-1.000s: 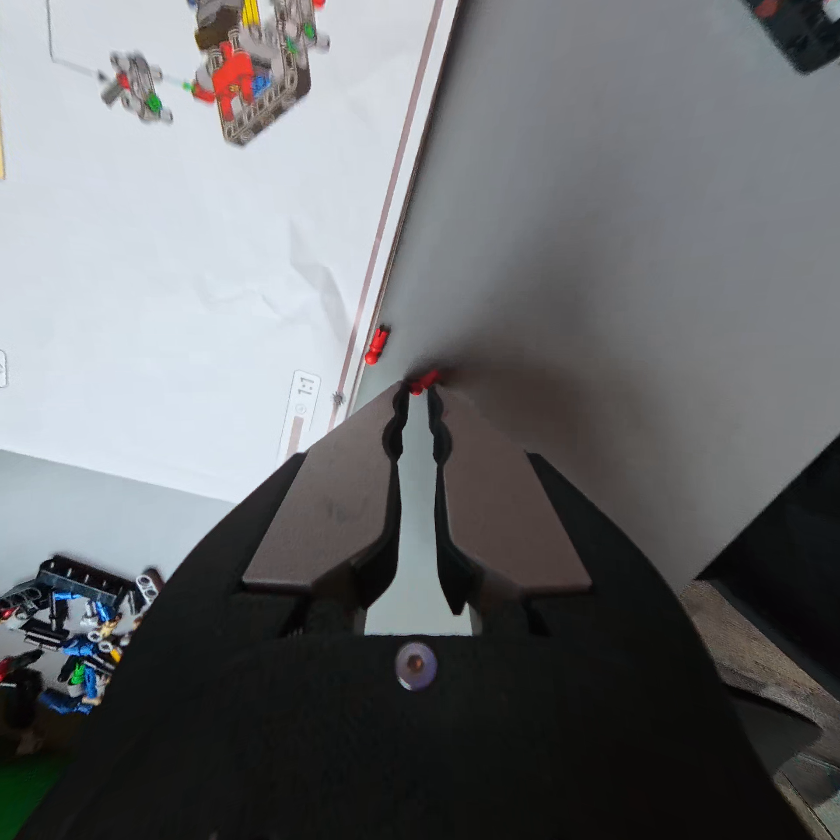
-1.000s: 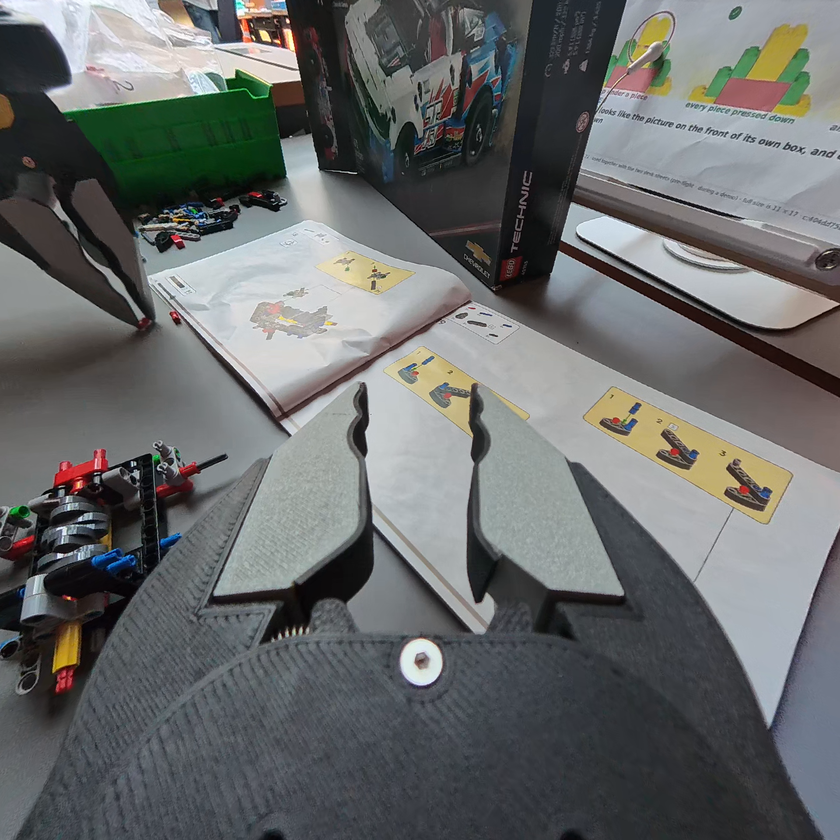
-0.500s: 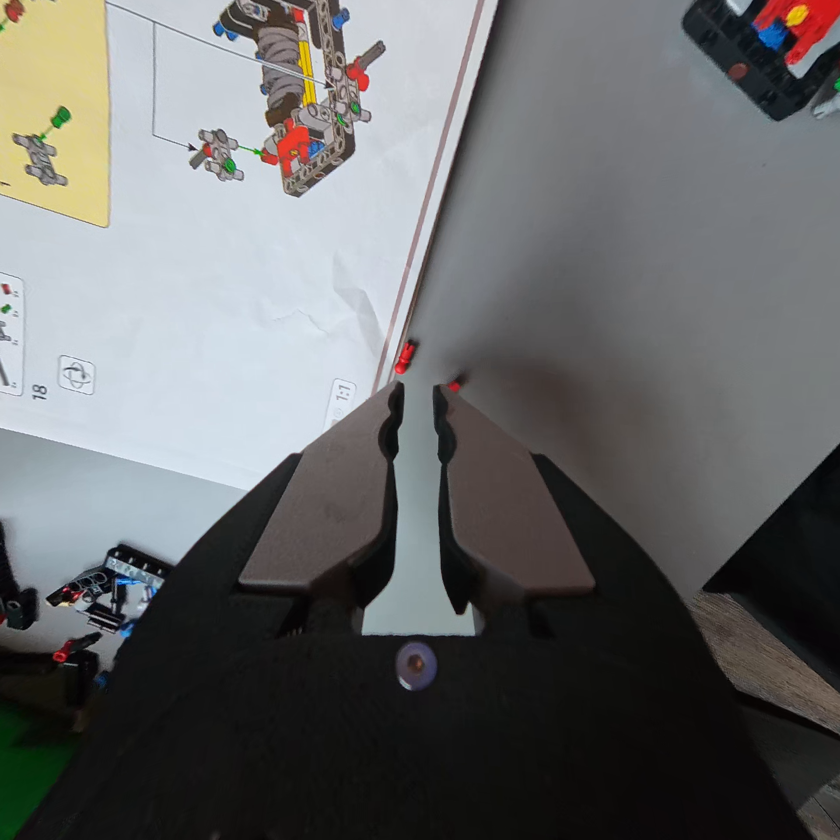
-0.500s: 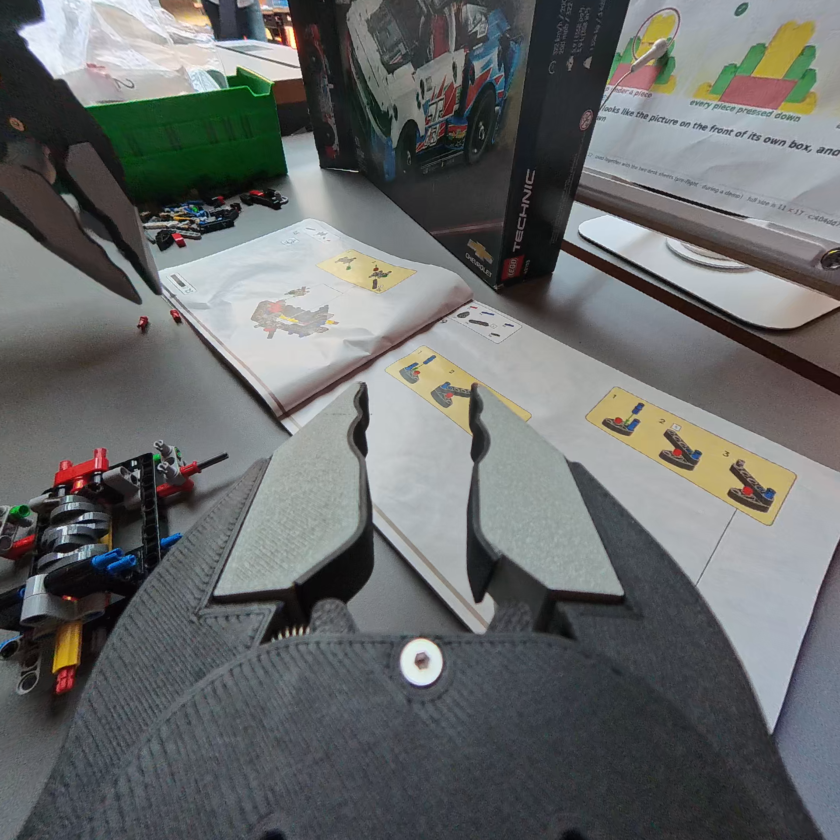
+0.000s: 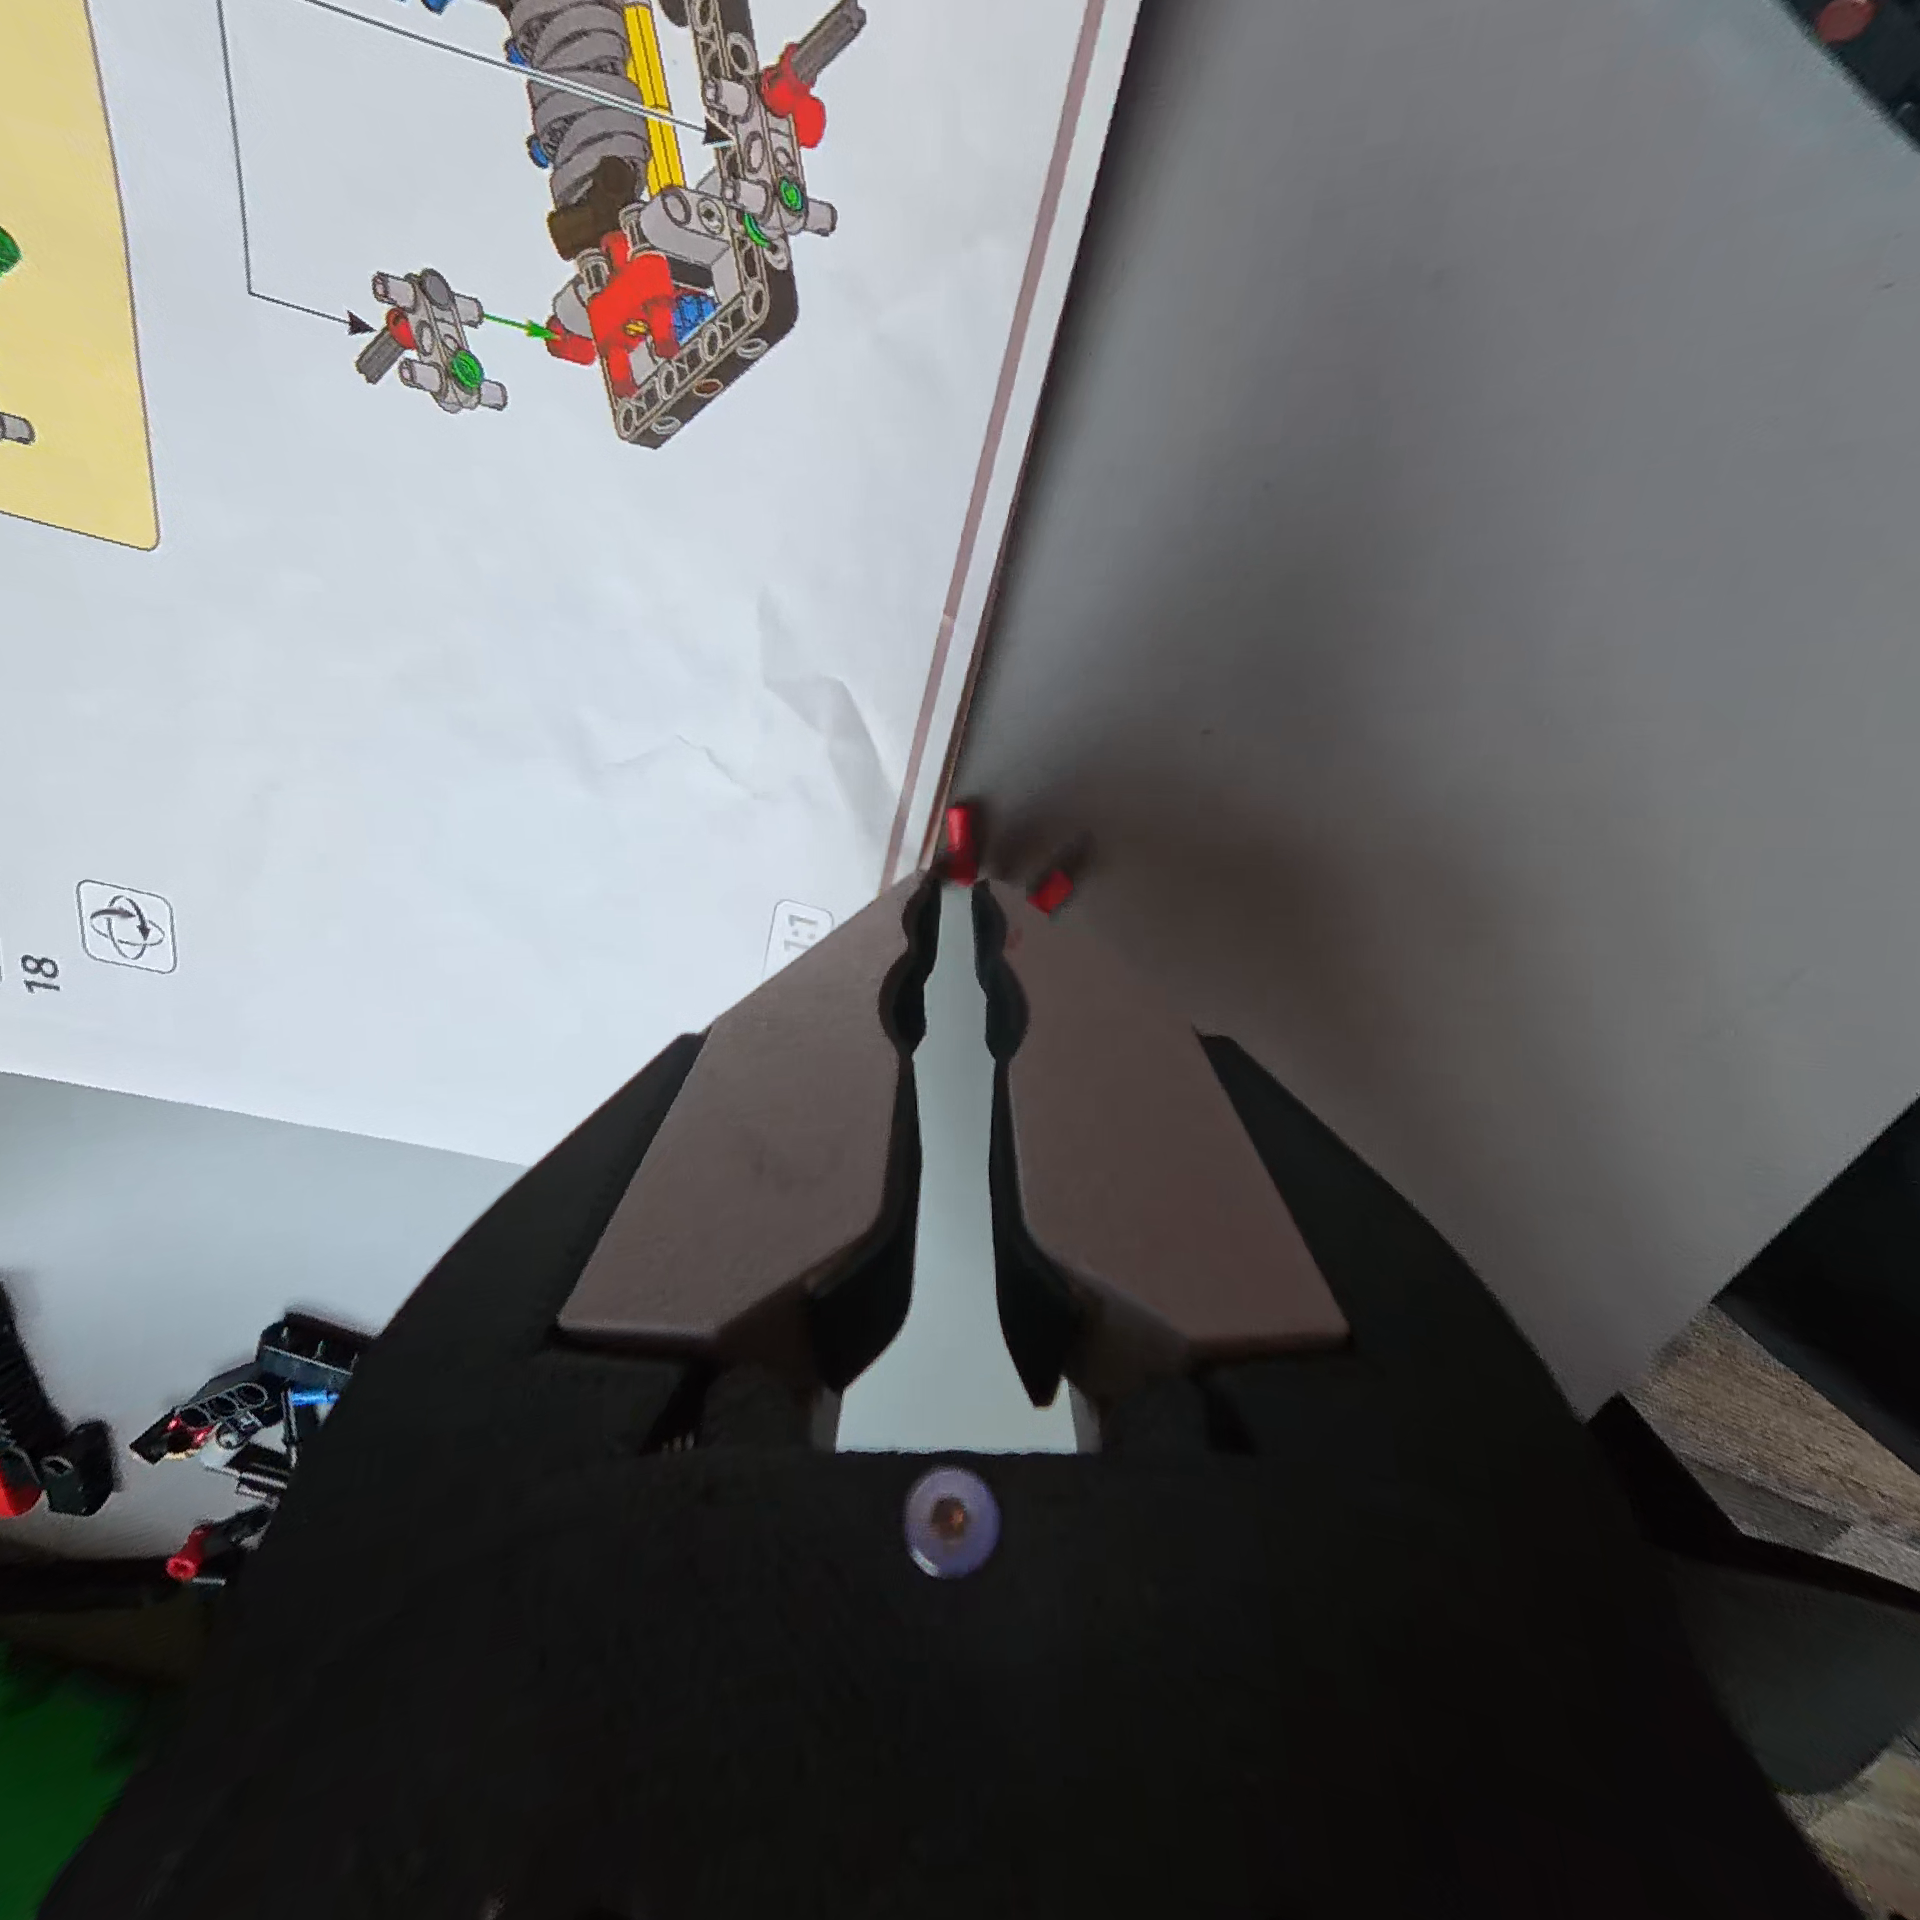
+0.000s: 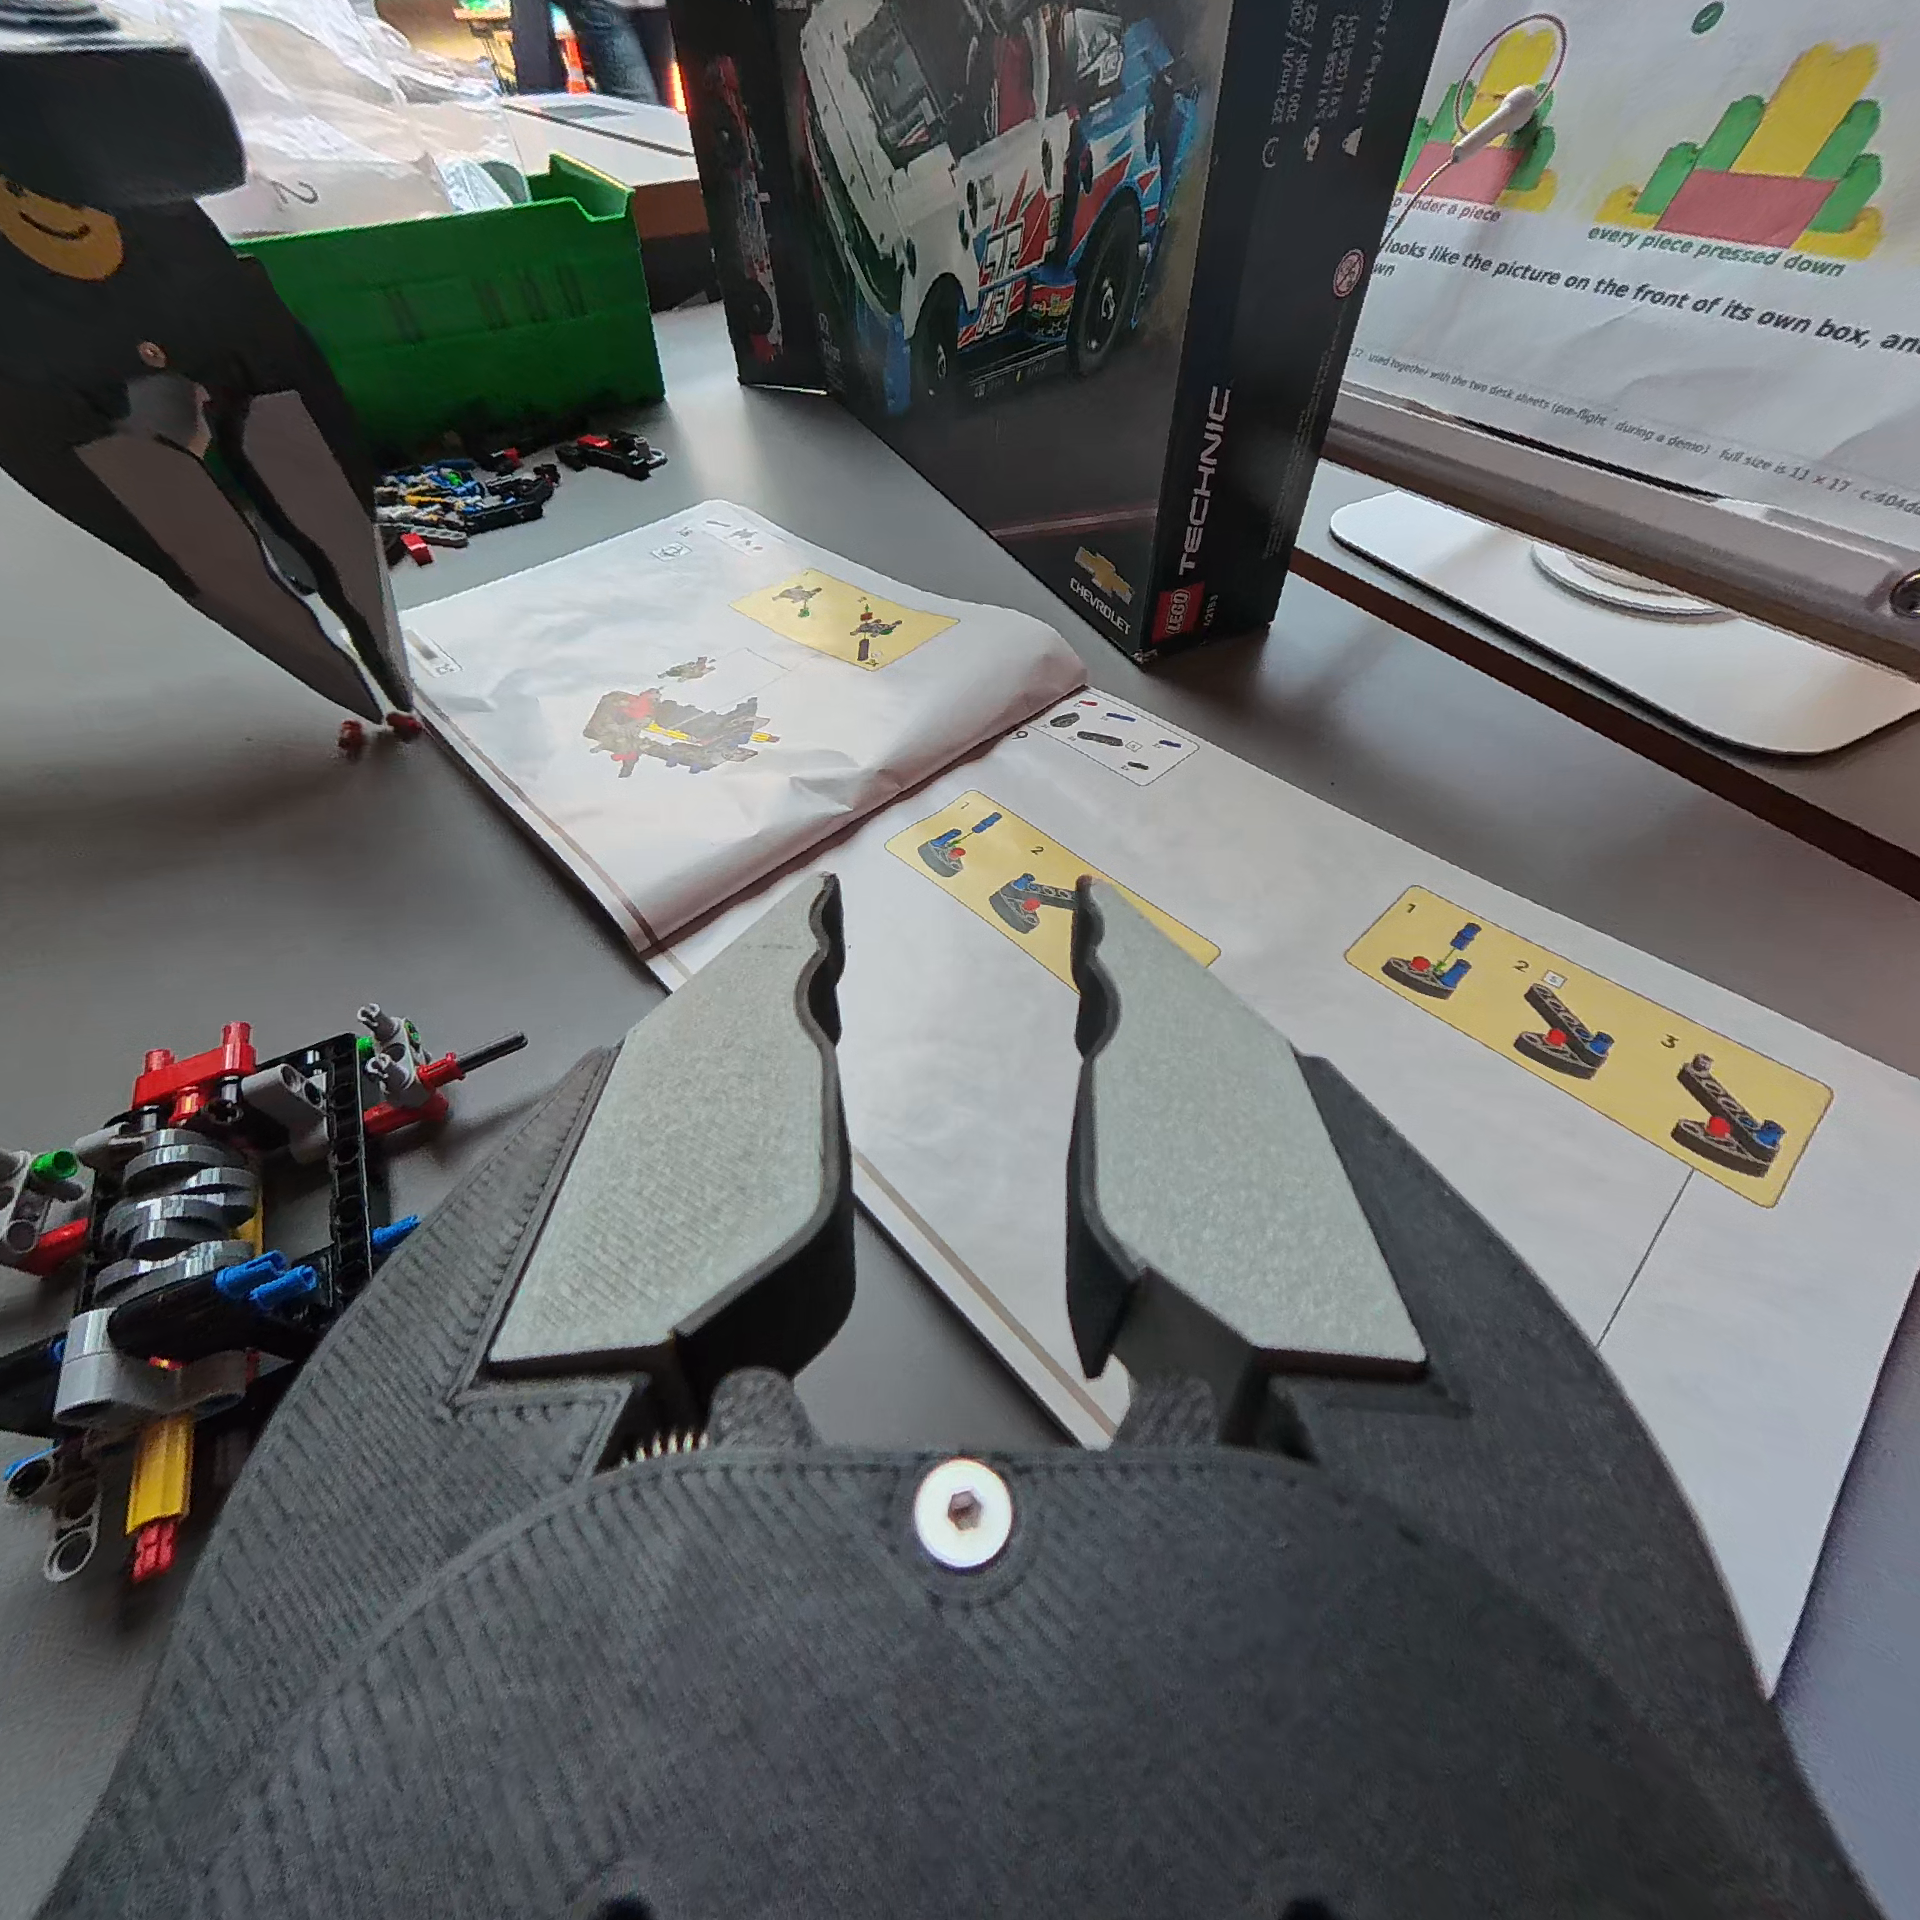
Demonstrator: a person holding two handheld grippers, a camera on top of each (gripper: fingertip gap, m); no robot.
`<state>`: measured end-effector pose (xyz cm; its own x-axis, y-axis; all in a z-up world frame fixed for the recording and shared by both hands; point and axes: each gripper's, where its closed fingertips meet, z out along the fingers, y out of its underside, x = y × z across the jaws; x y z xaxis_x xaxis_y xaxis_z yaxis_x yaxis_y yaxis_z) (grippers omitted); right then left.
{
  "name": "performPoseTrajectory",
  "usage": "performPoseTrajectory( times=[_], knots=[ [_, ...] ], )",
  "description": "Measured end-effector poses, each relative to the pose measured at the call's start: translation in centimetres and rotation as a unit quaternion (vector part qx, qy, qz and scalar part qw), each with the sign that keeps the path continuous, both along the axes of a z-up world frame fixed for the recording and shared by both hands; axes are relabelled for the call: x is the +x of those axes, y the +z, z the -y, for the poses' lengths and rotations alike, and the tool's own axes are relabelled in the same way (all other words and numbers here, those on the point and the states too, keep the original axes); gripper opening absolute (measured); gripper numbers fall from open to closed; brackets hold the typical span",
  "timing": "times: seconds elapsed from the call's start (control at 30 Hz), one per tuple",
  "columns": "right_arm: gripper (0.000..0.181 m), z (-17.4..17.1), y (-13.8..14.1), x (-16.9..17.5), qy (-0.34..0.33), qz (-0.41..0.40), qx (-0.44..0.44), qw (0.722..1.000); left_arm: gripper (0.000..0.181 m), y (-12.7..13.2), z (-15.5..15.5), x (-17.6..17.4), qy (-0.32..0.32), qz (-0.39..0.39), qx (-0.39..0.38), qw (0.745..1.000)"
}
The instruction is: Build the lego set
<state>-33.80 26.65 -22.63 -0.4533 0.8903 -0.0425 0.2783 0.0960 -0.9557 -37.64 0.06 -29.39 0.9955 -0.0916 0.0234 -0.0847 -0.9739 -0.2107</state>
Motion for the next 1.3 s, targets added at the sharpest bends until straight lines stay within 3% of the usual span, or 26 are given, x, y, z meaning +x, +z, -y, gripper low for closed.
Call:
performPoseTrajectory(
  times=[0.43, 0.77, 0.97, 1.3],
  knots=[
    [0.042, 0.0, 0.0, 0.0, 0.0, 0.001, -0.003, 1.0, 0.004, 1.3, -0.1, 0.1, -0.004, -0.002, 0.013, 1.0],
    [0.042, -0.4, 0.0, 0.0, -0.005, 0.002, -0.006, 1.0, 0.003, 2.7, -3.0, -1.4, 0.052, -0.014, 0.12, 0.991],
    [0.042, -0.1, -0.1, -0.1, 0.003, 0.002, -0.004, 1.0, 0.002, 1.6, -0.6, -1.9, 0.086, -0.013, 0.12, 0.989],
    [0.042, 0.1, -0.1, -0.1, 0.004, 0.003, -0.003, 1.0, 0.002, 4.0, 5.0, -4.5, 0.167, -0.057, 0.141, 0.974]
  ],
)
